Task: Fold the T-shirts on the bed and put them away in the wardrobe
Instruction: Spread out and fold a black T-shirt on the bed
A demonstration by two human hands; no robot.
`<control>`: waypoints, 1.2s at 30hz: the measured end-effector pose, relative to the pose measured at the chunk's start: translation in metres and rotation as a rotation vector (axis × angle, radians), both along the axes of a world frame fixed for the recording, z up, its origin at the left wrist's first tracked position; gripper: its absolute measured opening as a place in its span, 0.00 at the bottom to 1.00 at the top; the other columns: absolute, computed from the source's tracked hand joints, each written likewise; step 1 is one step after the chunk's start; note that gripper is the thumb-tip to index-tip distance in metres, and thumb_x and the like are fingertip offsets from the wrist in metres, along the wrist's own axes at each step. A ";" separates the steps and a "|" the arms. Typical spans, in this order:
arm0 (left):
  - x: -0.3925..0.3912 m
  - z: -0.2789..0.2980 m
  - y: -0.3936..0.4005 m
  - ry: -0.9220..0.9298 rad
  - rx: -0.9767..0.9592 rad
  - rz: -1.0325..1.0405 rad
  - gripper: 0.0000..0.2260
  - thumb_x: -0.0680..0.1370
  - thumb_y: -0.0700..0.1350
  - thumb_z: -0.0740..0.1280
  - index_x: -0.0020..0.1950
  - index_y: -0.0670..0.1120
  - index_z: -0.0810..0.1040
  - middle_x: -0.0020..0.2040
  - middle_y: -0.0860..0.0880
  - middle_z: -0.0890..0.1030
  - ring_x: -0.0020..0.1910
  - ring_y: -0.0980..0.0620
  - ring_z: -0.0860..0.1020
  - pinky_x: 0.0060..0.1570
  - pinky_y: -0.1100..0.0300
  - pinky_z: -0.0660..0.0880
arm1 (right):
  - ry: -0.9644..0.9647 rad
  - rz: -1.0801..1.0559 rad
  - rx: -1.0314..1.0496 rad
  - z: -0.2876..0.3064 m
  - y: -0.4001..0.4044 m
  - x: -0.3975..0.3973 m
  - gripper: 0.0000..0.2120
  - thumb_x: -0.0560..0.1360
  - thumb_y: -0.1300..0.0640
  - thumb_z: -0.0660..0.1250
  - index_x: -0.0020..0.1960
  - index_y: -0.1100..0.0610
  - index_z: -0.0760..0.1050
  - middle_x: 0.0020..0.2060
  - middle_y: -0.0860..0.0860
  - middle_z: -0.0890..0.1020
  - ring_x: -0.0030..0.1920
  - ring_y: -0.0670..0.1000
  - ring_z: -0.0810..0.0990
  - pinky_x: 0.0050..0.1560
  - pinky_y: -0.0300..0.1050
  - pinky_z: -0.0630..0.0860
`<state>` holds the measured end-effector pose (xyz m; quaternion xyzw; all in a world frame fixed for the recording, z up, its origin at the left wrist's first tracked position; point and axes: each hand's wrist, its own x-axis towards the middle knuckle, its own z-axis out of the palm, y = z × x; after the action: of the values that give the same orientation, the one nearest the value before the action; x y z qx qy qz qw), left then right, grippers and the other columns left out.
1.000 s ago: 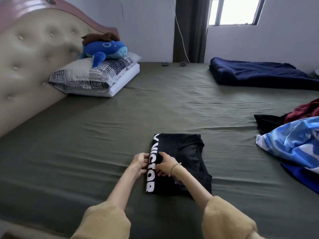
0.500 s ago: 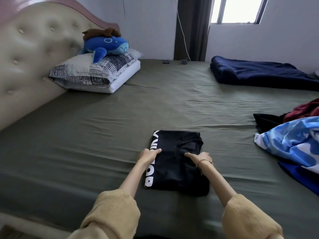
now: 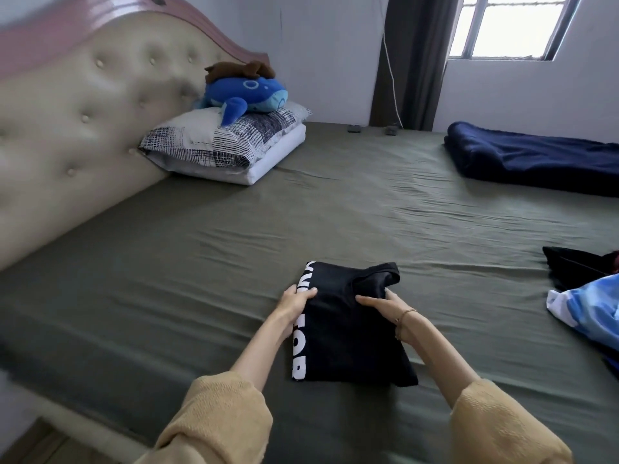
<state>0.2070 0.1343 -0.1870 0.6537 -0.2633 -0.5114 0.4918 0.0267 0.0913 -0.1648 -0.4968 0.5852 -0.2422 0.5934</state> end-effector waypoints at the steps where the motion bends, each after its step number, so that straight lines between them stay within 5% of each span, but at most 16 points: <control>1: 0.012 0.003 0.004 0.004 -0.031 0.027 0.07 0.78 0.40 0.64 0.56 0.41 0.74 0.48 0.45 0.80 0.41 0.51 0.79 0.41 0.60 0.76 | -0.047 0.028 0.008 0.004 0.001 0.014 0.22 0.72 0.56 0.72 0.62 0.57 0.69 0.56 0.54 0.78 0.56 0.57 0.79 0.60 0.54 0.75; 4: 0.047 0.014 0.015 0.039 -0.093 0.088 0.09 0.79 0.40 0.63 0.58 0.41 0.75 0.54 0.42 0.80 0.48 0.46 0.79 0.50 0.54 0.77 | -0.160 0.055 0.038 0.008 0.007 0.053 0.22 0.72 0.57 0.72 0.62 0.57 0.68 0.56 0.55 0.79 0.56 0.58 0.79 0.60 0.56 0.75; 8: 0.116 0.033 0.045 0.149 -0.136 -0.007 0.10 0.77 0.38 0.59 0.57 0.44 0.75 0.50 0.44 0.81 0.43 0.50 0.80 0.41 0.60 0.78 | -0.334 0.053 0.095 0.006 0.020 0.120 0.23 0.72 0.60 0.71 0.64 0.56 0.68 0.54 0.57 0.80 0.49 0.57 0.80 0.54 0.55 0.77; 13: 0.219 0.044 0.075 -0.050 -0.085 -0.026 0.28 0.75 0.33 0.58 0.73 0.53 0.64 0.71 0.47 0.67 0.70 0.48 0.66 0.70 0.53 0.64 | -0.517 0.059 0.173 0.004 0.037 0.218 0.21 0.72 0.60 0.71 0.62 0.53 0.68 0.55 0.57 0.79 0.47 0.56 0.80 0.43 0.52 0.79; 16: 0.269 0.049 0.083 -0.104 -0.146 0.044 0.30 0.75 0.31 0.57 0.73 0.54 0.65 0.75 0.46 0.62 0.74 0.48 0.60 0.73 0.50 0.59 | -0.605 0.048 0.173 0.007 0.044 0.272 0.18 0.72 0.62 0.71 0.59 0.52 0.69 0.55 0.57 0.79 0.49 0.58 0.80 0.45 0.53 0.79; 19: 0.295 0.060 0.088 -0.069 -0.257 0.157 0.30 0.76 0.29 0.55 0.75 0.50 0.64 0.74 0.49 0.63 0.73 0.52 0.62 0.70 0.57 0.61 | -0.651 0.087 0.109 0.013 0.038 0.310 0.20 0.72 0.61 0.71 0.61 0.51 0.69 0.55 0.55 0.79 0.52 0.57 0.80 0.47 0.53 0.79; 23: 0.322 0.029 0.097 0.026 -0.126 0.288 0.26 0.78 0.31 0.57 0.75 0.45 0.61 0.67 0.46 0.70 0.63 0.50 0.72 0.54 0.60 0.71 | -0.316 0.184 0.101 0.003 0.029 0.345 0.29 0.70 0.55 0.74 0.66 0.58 0.66 0.60 0.57 0.77 0.57 0.58 0.78 0.49 0.51 0.78; 27: 0.332 -0.010 0.106 -0.097 0.145 0.331 0.14 0.76 0.40 0.65 0.59 0.36 0.76 0.48 0.42 0.81 0.43 0.47 0.80 0.42 0.58 0.78 | 0.115 0.330 0.137 -0.017 0.036 0.345 0.45 0.60 0.44 0.78 0.69 0.60 0.64 0.63 0.57 0.74 0.60 0.56 0.75 0.49 0.49 0.78; 29: 0.337 -0.007 0.103 -0.145 0.239 0.301 0.16 0.72 0.48 0.69 0.55 0.39 0.78 0.49 0.43 0.83 0.46 0.45 0.82 0.49 0.55 0.78 | 0.155 0.460 0.196 -0.010 0.038 0.338 0.34 0.63 0.44 0.76 0.63 0.59 0.71 0.57 0.53 0.78 0.52 0.52 0.78 0.44 0.42 0.76; 31: 0.337 0.005 0.103 -0.152 0.367 0.167 0.19 0.70 0.52 0.69 0.55 0.43 0.77 0.52 0.43 0.82 0.49 0.44 0.82 0.52 0.54 0.78 | 0.232 0.629 0.249 -0.004 0.037 0.330 0.27 0.66 0.47 0.75 0.60 0.57 0.72 0.56 0.52 0.79 0.55 0.52 0.78 0.53 0.44 0.75; 34: 0.331 0.012 0.109 -0.121 0.503 0.016 0.20 0.73 0.49 0.67 0.62 0.41 0.73 0.55 0.42 0.82 0.52 0.45 0.81 0.57 0.52 0.77 | 0.248 0.713 0.220 -0.001 0.040 0.321 0.25 0.68 0.57 0.75 0.62 0.62 0.72 0.57 0.56 0.80 0.58 0.55 0.78 0.60 0.49 0.75; 36: 0.323 0.015 0.113 -0.085 0.506 -0.022 0.20 0.77 0.46 0.65 0.65 0.39 0.69 0.47 0.42 0.82 0.49 0.45 0.81 0.57 0.52 0.76 | 0.294 0.708 0.150 0.003 0.042 0.314 0.20 0.69 0.58 0.73 0.58 0.62 0.73 0.53 0.57 0.80 0.53 0.55 0.79 0.52 0.48 0.78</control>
<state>0.5298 0.2472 -0.1724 0.7740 -0.1546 -0.5382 0.2956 0.3406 0.1336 -0.1621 -0.6525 0.4725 0.0947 0.5848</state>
